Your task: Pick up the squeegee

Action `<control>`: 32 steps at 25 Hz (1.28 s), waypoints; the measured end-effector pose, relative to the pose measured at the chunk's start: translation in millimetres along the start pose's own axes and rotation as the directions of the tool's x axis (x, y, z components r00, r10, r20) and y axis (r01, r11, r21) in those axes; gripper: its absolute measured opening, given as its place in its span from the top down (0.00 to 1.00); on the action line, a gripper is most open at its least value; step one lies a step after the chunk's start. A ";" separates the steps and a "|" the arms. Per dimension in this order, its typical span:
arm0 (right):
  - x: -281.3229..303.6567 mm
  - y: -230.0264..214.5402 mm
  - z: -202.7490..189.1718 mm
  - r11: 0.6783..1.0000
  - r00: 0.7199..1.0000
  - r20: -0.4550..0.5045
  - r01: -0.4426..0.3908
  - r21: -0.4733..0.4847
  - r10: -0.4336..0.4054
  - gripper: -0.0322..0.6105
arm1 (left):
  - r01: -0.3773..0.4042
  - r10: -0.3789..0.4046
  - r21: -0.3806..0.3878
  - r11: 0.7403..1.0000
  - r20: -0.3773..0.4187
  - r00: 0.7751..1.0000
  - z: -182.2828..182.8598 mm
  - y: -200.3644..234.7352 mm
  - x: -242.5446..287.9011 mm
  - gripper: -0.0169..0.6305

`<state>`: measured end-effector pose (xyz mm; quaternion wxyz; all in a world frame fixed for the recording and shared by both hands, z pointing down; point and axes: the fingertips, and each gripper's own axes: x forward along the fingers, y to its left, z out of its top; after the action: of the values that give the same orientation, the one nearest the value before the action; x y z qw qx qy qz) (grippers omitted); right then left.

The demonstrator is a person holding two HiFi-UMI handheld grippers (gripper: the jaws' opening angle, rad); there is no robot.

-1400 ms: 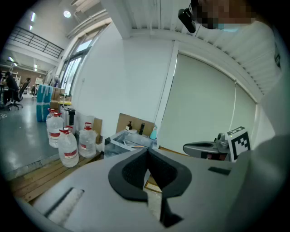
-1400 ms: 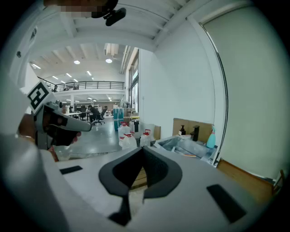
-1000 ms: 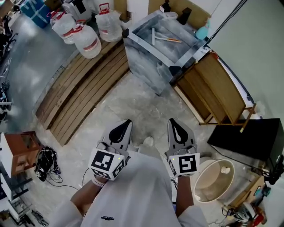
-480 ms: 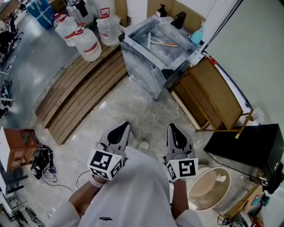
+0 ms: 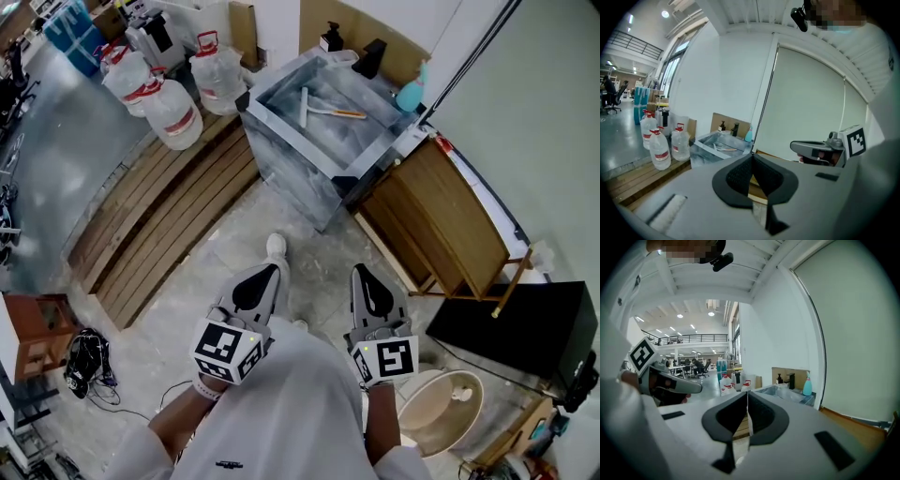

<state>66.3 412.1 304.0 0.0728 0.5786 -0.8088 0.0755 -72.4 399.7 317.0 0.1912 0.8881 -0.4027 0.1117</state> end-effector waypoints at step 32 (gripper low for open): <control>333.3 -129.4 71.3 0.990 0.988 -0.077 0.136 0.037 -0.133 0.94 | 0.165 -0.164 0.027 0.986 -0.034 0.986 177.8 212.7 261.9 0.98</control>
<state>80.1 47.8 307.6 0.0958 0.6302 -0.7628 0.1089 -55.4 19.0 302.0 0.1928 0.9193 -0.3230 0.1154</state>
